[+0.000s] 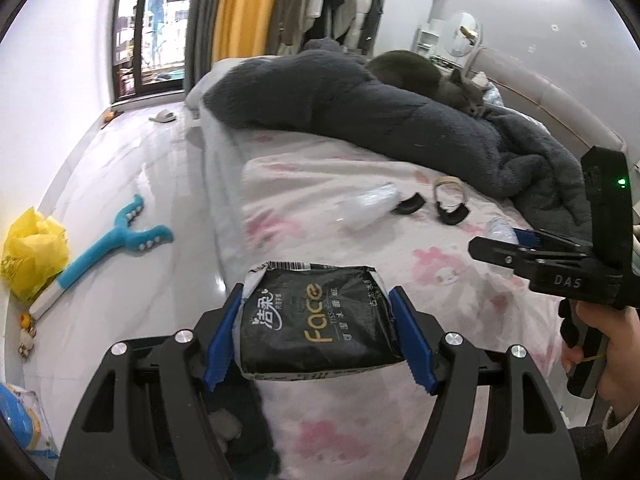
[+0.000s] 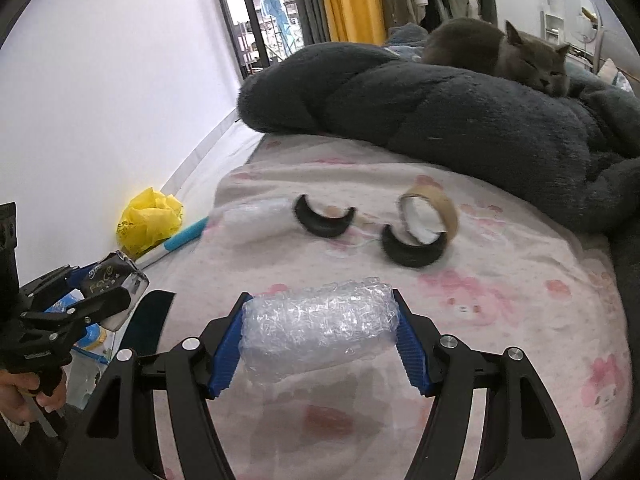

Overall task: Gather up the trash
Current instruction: 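Carry both items over the bin and open the left tool to drop the packet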

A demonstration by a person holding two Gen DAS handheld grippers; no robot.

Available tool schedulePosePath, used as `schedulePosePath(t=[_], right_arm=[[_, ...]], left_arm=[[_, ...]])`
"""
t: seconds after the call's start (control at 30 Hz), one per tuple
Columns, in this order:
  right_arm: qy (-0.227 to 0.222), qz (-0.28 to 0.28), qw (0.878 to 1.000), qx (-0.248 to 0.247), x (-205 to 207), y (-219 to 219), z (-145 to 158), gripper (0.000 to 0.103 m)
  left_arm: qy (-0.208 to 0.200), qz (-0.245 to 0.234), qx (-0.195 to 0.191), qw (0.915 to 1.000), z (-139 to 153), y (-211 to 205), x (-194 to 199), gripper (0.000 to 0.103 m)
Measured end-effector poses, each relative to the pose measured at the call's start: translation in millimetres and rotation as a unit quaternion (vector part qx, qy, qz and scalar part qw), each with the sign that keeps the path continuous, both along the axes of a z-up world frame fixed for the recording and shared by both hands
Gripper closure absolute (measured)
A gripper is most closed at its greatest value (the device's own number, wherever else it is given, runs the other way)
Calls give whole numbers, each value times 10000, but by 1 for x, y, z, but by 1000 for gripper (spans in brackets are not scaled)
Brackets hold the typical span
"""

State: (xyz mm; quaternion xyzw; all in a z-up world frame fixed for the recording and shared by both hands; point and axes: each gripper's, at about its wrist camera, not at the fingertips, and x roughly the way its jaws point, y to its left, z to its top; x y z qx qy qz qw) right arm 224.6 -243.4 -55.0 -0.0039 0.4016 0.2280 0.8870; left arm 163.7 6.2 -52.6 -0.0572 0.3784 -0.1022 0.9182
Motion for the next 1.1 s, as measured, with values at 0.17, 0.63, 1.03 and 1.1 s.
schedulePosePath(t=[0.17, 0.63, 1.03, 1.1], right_arm=[[-31, 172, 9998, 6, -6, 29, 3, 35], [-93, 781, 9967, 219, -16, 113, 13, 35], [104, 1375, 9899, 330, -28, 192, 3, 35], [125, 1446, 9890, 298, -31, 202, 1, 35]], left_arm=[[56, 188, -7, 9998, -4, 23, -8, 29], [506, 584, 214, 9968, -40, 86, -19, 29], [1274, 917, 266, 9872, -88, 141, -26, 29], [1391, 925, 257, 9856, -95, 148, -28, 29]])
